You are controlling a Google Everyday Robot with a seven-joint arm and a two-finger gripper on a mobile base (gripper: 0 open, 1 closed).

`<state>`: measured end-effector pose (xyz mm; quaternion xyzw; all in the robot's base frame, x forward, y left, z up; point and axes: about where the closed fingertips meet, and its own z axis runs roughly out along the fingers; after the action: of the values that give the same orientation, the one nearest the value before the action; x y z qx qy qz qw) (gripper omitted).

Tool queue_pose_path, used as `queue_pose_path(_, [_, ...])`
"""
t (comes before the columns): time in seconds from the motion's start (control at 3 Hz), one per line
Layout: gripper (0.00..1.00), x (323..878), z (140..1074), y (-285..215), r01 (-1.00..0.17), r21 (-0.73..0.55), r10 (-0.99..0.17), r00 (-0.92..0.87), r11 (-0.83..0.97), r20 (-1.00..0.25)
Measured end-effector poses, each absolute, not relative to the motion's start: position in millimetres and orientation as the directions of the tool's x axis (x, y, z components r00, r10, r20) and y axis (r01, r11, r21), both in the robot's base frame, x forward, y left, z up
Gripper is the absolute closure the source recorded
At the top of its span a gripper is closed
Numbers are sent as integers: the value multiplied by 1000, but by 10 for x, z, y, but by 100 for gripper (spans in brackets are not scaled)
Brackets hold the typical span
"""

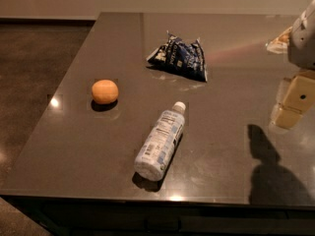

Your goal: Place blue plastic bottle upright

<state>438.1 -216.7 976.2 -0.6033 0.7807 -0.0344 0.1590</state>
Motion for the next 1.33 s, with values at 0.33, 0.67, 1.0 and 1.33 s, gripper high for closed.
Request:
queue_pose_path(0.33, [0, 4382, 9768, -2163, -930, -248, -953, -223, 271, -207])
queue_pose_path(0.67, [0, 4389, 9758, -2104, -922, -235, -944, -266, 308, -194])
queue_pose_path(1.0, [0, 4375, 9674, -1902, -901, -176, -910, -362, 397, -202])
queue_pose_path(1.33, [0, 4362, 9605, -1674, -863, -121, -861, -458, 490, -220])
